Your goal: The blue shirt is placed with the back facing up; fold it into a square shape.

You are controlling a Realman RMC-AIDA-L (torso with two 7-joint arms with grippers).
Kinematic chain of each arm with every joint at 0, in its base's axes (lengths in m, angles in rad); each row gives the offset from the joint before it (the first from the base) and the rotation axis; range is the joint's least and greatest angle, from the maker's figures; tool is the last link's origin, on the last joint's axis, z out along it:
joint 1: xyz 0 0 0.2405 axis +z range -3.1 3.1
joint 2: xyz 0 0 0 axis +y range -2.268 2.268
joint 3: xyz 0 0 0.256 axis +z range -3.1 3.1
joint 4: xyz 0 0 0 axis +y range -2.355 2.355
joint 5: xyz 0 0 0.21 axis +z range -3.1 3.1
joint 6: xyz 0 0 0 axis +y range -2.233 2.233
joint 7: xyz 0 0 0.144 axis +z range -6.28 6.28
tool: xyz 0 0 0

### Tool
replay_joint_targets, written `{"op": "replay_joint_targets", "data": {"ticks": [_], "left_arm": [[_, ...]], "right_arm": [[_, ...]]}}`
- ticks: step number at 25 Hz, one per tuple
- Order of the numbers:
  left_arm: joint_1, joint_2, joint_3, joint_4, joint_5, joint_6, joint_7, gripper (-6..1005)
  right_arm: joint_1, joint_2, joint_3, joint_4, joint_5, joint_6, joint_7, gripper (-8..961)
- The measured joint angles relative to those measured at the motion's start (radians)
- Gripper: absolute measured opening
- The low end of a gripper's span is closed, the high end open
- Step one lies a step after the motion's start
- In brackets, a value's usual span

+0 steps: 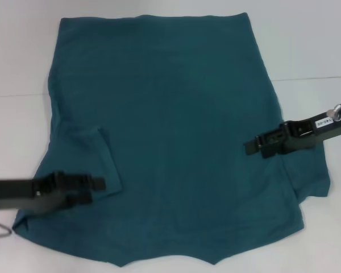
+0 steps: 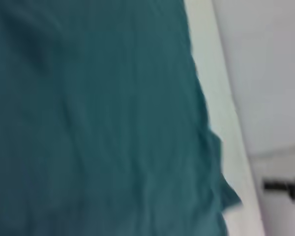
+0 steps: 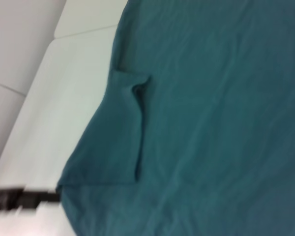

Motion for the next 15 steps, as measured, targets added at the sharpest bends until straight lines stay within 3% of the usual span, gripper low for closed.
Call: {"op": "replay_joint_targets", "data": {"ticks": [6,15], "left_arm": [[0.035,-0.031,0.000,-0.003,-0.001,0.079,0.067,613],[0.039,-0.041,0.000,-0.012,-0.042,0.069,0.069,613]], "right_arm": [[-0.036,-0.010,0.037,-0.011,0.001,0.010,-0.002,661],[-0.074,-0.069,0.038,-0.046,-0.087,-0.060,0.051,655]]}}
